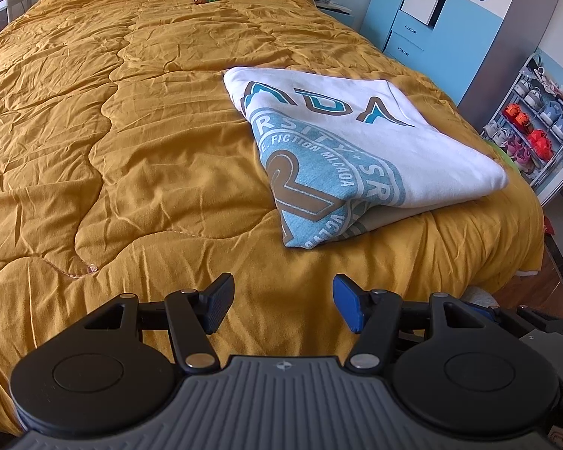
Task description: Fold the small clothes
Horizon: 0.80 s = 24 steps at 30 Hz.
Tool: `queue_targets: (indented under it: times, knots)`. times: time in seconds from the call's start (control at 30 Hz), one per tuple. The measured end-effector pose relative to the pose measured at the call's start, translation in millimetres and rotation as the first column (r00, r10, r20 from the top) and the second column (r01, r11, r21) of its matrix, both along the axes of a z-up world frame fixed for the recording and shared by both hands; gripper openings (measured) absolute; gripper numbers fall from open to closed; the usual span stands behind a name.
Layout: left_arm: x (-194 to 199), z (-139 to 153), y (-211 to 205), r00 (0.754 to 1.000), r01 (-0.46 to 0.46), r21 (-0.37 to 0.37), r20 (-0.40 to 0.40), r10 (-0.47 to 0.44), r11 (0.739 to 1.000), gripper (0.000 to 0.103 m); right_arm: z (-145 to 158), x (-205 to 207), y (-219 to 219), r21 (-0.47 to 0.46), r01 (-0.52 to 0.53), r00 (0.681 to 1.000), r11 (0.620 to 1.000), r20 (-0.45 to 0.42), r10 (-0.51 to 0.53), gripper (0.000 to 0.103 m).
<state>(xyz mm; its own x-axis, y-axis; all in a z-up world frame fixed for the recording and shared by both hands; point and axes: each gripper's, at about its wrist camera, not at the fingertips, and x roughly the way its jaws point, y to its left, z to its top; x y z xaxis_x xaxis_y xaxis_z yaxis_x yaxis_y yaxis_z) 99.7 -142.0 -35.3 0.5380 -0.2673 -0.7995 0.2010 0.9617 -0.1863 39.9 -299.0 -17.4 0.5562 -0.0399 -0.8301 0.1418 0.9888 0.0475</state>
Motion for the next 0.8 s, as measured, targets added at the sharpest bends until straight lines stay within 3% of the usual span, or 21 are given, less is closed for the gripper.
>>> queue_targets:
  times: [0.8]
  knots:
    - [-5.8, 2.8, -0.3, 0.999, 0.000, 0.028, 0.034, -0.001, 1.000, 0.070, 4.2, -1.7, 6.3, -0.045, -0.025, 0.999, 0.999, 0.030, 0.026, 0.070]
